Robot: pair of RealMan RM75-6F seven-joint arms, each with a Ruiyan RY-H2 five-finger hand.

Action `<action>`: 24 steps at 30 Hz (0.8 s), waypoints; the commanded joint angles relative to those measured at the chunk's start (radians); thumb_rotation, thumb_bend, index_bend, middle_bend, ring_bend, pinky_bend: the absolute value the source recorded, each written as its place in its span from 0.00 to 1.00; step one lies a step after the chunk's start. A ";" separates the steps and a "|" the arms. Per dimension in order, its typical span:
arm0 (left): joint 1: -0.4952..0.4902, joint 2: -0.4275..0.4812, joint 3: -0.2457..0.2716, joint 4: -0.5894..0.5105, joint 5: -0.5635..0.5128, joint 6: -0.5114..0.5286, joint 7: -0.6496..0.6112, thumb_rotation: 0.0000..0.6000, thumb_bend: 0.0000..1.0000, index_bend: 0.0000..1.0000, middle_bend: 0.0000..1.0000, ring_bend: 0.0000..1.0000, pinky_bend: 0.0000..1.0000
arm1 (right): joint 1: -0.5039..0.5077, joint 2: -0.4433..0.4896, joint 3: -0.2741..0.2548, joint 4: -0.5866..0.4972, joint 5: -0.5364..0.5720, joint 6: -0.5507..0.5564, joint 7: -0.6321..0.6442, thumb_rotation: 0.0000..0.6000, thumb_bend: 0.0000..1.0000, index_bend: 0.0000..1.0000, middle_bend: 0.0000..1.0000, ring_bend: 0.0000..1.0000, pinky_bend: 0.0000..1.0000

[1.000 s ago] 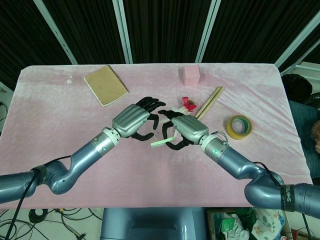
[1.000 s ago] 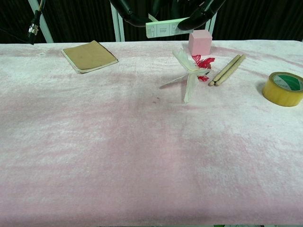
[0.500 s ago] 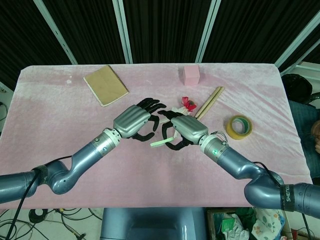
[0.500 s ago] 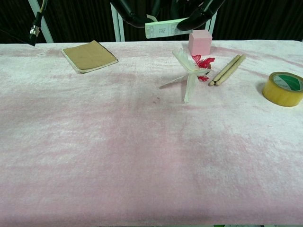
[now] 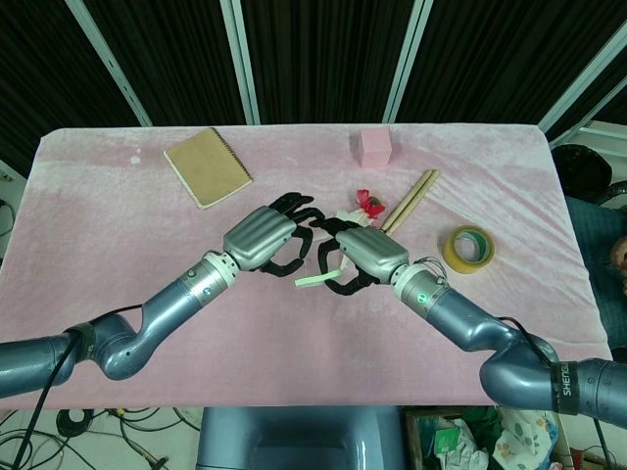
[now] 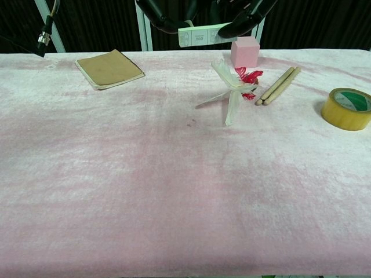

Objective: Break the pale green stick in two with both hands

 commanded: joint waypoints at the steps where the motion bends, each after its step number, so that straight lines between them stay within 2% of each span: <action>1: 0.001 0.005 -0.001 -0.005 -0.001 -0.002 -0.005 1.00 0.52 0.68 0.19 0.00 0.00 | -0.005 0.004 0.000 -0.002 -0.007 0.006 0.000 1.00 0.50 0.76 0.00 0.00 0.08; 8: 0.017 0.037 0.019 -0.016 0.008 -0.004 0.006 1.00 0.54 0.70 0.20 0.00 0.00 | -0.023 0.017 -0.011 0.005 -0.009 0.012 0.006 1.00 0.52 0.83 0.00 0.00 0.08; 15: 0.039 0.074 0.039 -0.015 0.027 -0.014 -0.009 1.00 0.55 0.71 0.21 0.00 0.00 | -0.047 0.030 -0.020 0.012 -0.025 0.020 0.014 1.00 0.59 0.92 0.00 0.00 0.08; 24: 0.088 0.133 0.062 -0.005 0.072 0.000 -0.048 1.00 0.55 0.71 0.21 0.00 0.00 | -0.101 0.060 -0.033 0.023 -0.065 0.029 0.038 1.00 0.59 0.93 0.00 0.00 0.08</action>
